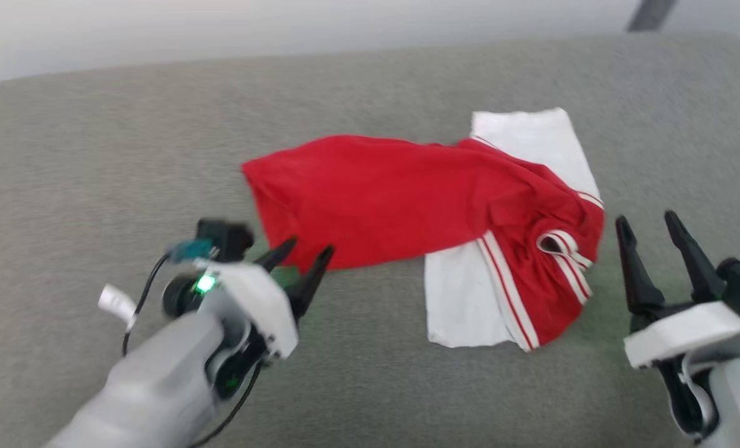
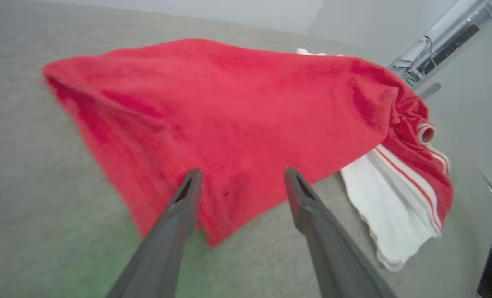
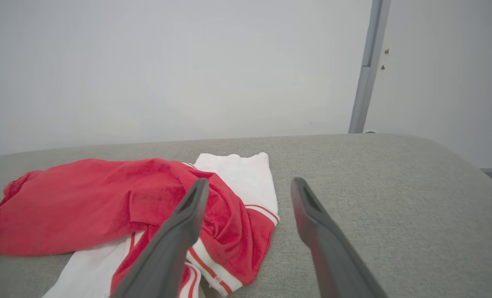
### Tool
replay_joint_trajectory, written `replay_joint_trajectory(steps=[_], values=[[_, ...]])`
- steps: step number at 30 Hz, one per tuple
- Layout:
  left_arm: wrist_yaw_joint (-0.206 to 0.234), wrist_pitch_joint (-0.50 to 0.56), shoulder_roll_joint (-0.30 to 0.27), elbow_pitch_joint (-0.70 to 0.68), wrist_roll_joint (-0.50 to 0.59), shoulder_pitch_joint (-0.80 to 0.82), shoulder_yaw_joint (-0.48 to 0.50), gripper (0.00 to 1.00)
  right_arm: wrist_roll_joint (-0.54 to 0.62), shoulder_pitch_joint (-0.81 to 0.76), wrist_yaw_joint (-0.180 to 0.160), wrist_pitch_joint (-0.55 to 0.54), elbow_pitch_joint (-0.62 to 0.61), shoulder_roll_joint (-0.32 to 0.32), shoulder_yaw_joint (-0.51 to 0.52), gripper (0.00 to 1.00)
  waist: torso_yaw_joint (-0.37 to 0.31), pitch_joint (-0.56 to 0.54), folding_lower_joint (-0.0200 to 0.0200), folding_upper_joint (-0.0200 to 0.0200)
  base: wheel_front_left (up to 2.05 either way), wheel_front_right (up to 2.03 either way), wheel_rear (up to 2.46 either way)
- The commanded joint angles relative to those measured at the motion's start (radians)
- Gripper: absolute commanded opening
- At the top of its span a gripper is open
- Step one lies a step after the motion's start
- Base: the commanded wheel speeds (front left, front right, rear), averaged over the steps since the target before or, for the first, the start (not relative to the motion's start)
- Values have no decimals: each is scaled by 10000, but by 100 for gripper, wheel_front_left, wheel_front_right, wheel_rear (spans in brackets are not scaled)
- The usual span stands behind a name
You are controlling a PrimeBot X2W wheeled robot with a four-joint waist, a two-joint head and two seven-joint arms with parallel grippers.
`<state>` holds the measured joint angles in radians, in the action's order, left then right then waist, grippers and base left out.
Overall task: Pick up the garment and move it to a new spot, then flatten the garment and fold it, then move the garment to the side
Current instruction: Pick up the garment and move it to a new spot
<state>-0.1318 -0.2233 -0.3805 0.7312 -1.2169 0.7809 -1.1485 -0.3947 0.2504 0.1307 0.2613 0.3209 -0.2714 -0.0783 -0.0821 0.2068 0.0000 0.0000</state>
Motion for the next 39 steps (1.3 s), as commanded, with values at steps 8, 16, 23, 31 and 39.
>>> replay_joint_trajectory(steps=[8, 16, 23, 31, 39], values=[[344, -431, -330, 246, 138, -2082, 2339, 100, -77, -1039, 1, 49, -90, -380, 542, 100, 1248, -1014, 0, 0, 0, 0, 0], [1149, -430, -132, -1594, 2995, -4911, 6439, 100, 10, -1765, 1, 49, -275, -306, 1116, 100, 1332, -1551, 0, 0, 0, 0, 0], [1278, -432, 412, -3699, 5669, -7039, 8921, 100, 150, -2138, 1, 50, -645, -272, 1520, 100, 1128, -1781, 0, 0, 0, 0, 0], [613, -433, 1336, -5268, 7882, -8225, 10767, 100, 214, -2138, 1, 50, -988, -156, 1662, 100, 1004, -1851, 0, 0, 0, 0, 0], [195, -435, 2097, -5458, 9102, -8471, 11455, 100, 282, -2000, 1, 50, -1093, -83, 1535, 100, 955, -1750, 0, 0, 0, 0, 0]])
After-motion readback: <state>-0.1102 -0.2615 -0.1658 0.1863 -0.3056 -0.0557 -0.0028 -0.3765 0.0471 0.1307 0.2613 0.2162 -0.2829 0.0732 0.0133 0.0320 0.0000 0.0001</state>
